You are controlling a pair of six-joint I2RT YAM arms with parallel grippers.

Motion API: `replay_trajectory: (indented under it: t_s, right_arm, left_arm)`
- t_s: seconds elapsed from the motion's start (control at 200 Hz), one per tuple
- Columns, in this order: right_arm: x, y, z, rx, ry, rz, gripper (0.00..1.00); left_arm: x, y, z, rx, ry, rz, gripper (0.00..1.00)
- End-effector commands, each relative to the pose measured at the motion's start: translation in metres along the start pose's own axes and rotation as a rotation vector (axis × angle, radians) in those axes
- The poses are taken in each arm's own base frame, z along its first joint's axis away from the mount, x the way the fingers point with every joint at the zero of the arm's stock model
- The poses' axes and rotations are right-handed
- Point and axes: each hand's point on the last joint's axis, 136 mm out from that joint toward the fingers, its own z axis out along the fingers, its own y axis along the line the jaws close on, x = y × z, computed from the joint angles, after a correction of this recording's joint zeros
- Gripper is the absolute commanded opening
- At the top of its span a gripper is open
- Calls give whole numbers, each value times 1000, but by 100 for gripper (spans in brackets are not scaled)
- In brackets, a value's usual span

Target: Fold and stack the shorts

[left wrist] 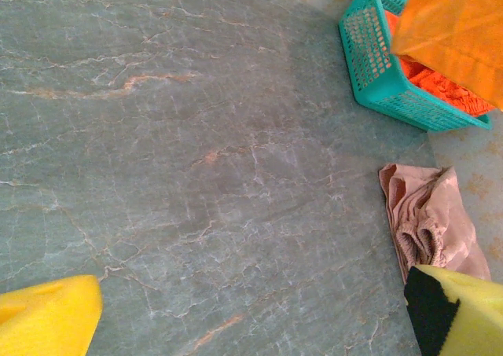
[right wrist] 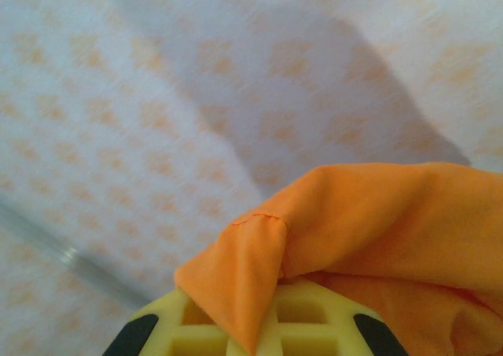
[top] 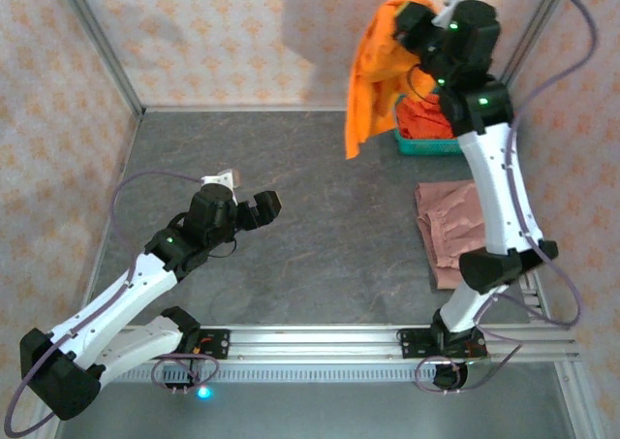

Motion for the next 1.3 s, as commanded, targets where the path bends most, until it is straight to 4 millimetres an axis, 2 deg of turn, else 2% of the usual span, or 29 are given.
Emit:
replay_trajectory:
  t_s: [0.0,0.125,0.19,0.235,0.305,0.38,0.405,0.5,0.545,0.636,0.736,0.911,1.006,1.036,1.146,1.291]
  right_arm:
    - [24,54,16,-161,55,33,0]
    - [72,73,32,-210,204,62,0]
    - [95,67,36,-186,273,47,1]
    - [113,56,35,-148,329,18,7]
    - [139,29,29,-70,403,-50,26]
    - [162,-4,13,12,455,-146,44]
    - [167,-15,5,39,461,-178,50]
    - [186,-63,-24,155,461,-284,86]
    - [192,-79,-39,188,457,-321,94]
    - [211,-102,-65,216,496,-351,98]
    - [237,-118,-82,216,570,-349,100]
    - [299,-153,-98,286,720,-316,99]
    - [325,-166,-100,330,754,-186,100]
    - [332,-168,-99,335,749,-136,100]
    - [340,-176,-95,370,683,19,100]
    - [346,-183,-92,395,638,114,100]
  left_arm:
    - [-13,2,-2,-10,-59,-18,100]
    - [-17,1,-8,-10,-79,-17,100]
    - [-20,3,-13,-13,-96,-16,100]
    - [-22,4,-17,-16,-111,-14,100]
    - [-25,5,-23,-17,-134,-12,100]
    - [-30,6,-29,-24,-155,-4,100]
    - [-30,6,-31,-27,-158,1,100]
    - [-34,12,-35,-70,-166,19,100]
    - [-35,18,-35,-112,-163,20,100]
    - [-35,39,-35,-230,-146,-8,100]
    - [-31,62,-30,-303,-113,-97,100]
    - [-31,100,-25,-346,-95,-283,97]
    - [-36,124,-26,-392,-111,-392,97]
    - [-38,131,-25,-402,-114,-430,99]
    - [-42,159,-19,-436,-121,-611,100]
    - [-54,183,6,-379,-114,-816,100]
